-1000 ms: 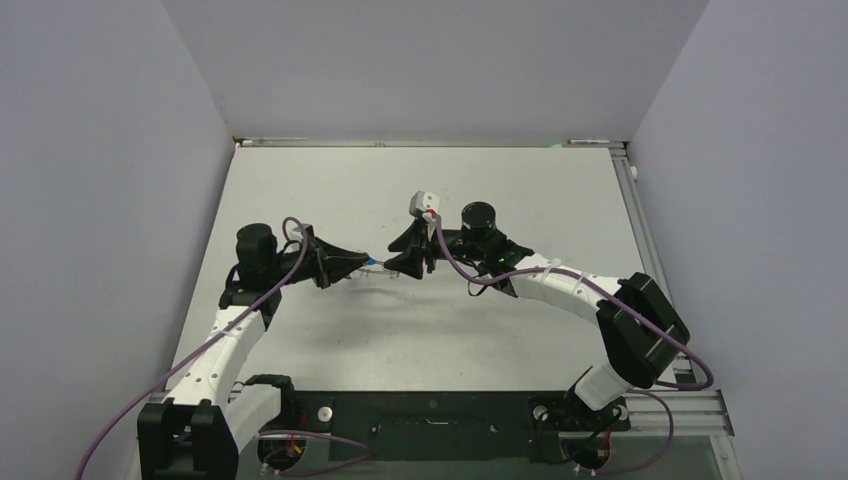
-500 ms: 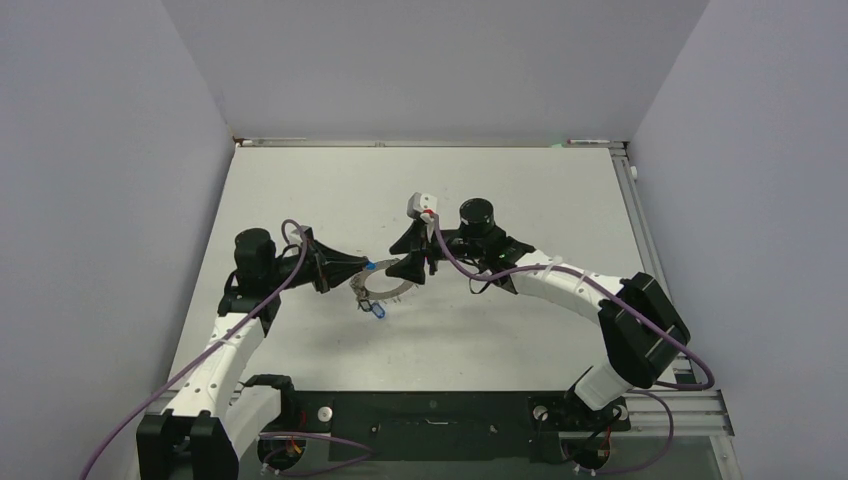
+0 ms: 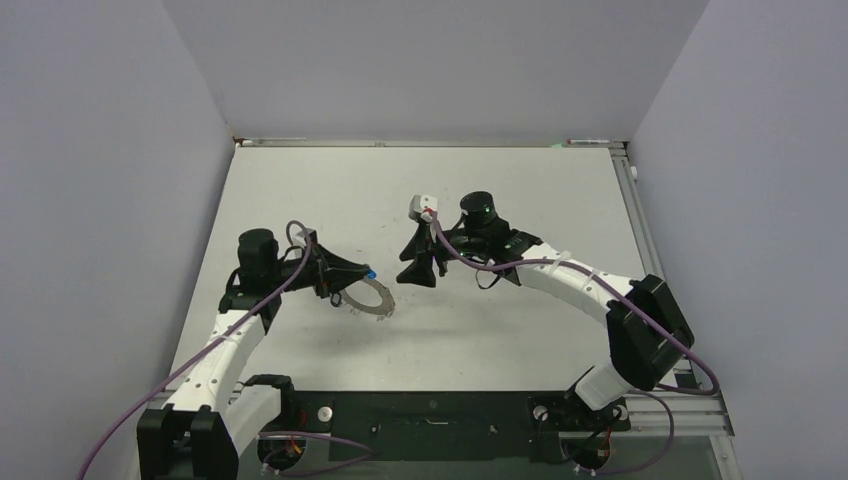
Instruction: Remove the keys from the keyring
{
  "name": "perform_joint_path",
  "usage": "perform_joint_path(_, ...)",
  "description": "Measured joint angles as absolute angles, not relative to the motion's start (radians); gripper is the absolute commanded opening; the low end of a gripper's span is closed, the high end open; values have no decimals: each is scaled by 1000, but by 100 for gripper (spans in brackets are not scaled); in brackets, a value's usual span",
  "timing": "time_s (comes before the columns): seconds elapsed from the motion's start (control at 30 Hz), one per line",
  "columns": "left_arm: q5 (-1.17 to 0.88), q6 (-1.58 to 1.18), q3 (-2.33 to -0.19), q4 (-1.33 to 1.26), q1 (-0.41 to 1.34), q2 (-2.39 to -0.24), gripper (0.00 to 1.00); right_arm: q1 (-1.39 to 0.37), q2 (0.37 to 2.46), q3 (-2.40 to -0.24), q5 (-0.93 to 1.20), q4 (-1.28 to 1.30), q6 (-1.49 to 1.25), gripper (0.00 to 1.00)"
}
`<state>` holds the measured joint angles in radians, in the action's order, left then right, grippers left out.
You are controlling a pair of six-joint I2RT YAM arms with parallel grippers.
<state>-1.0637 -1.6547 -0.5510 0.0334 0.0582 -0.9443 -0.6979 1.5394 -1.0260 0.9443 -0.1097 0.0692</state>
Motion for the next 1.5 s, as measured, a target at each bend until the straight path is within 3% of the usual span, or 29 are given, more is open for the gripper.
perform_joint_path(0.4,-1126,-1257,-607,466,74,-999,0,-622,1505,-1044,949,31,114,56)
perform_joint_path(0.6,-1094,-1150,-579,536,69,-999,0,-617,1494,-1044,946,79,127,56)
perform_joint_path(0.8,-875,-933,-647,619,75,-993,0,-615,1492,-1040,946,76,117,56)
perform_joint_path(1.07,-509,-529,-1036,751,205,-1065,0,-607,1454,-1032,936,90,120,56)
perform_joint_path(1.5,-133,-34,-1151,1034,430,-1160,0,-588,1445,-1032,907,118,124,55)
